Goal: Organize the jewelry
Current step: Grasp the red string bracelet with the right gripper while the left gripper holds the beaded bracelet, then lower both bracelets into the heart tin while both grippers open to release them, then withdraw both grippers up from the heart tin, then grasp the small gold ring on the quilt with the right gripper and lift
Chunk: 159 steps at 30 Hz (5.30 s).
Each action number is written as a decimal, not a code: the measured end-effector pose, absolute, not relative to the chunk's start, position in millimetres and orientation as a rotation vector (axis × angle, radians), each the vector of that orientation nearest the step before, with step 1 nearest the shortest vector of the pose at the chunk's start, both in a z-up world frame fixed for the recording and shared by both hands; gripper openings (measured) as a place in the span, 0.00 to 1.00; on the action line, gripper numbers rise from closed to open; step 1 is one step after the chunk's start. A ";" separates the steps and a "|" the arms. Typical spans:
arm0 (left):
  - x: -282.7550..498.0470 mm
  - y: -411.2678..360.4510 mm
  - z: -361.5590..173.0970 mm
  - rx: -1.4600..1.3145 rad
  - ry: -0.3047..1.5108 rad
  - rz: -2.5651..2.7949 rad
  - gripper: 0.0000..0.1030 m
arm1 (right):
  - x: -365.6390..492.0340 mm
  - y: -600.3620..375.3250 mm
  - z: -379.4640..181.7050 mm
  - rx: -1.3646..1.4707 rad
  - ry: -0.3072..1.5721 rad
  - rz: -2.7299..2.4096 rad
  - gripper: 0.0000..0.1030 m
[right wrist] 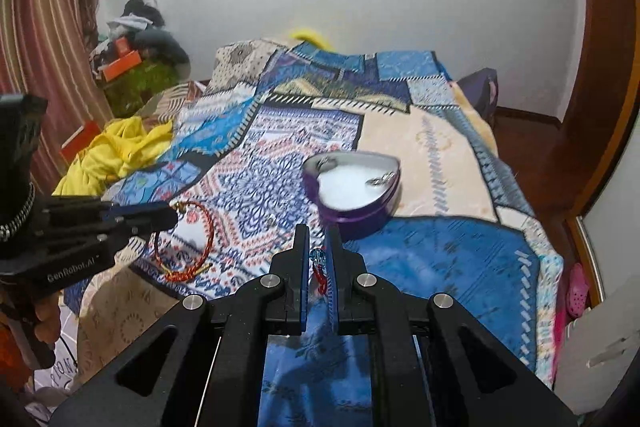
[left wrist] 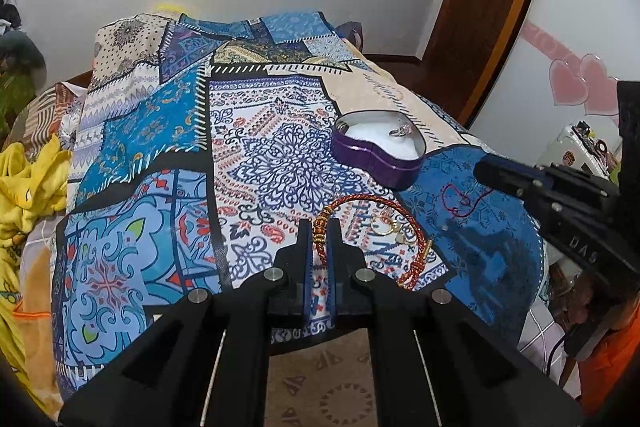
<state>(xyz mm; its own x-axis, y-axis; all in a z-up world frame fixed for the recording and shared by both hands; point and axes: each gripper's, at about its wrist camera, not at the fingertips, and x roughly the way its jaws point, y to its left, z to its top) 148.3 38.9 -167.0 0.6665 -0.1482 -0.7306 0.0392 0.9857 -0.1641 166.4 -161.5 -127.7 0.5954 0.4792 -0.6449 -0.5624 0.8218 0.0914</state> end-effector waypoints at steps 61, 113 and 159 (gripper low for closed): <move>278.6 19.6 -180.6 -0.106 0.864 -0.119 0.05 | 258.5 -158.5 -152.6 -0.092 0.846 0.624 0.21; 182.2 34.7 -122.9 -0.072 0.768 -0.124 0.54 | 202.7 -159.7 -102.4 -0.078 0.675 0.565 0.42; 199.4 -15.6 -217.0 -0.092 1.026 -0.283 0.36 | 190.1 -188.9 -176.7 -0.085 0.826 0.542 0.19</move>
<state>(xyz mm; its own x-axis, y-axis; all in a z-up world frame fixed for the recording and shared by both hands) 199.4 -15.6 -217.0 0.4851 -0.2752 -0.8301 0.1893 0.9597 -0.2075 190.1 -188.9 -176.7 0.5504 0.4249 -0.7187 -0.4898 0.8614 0.1342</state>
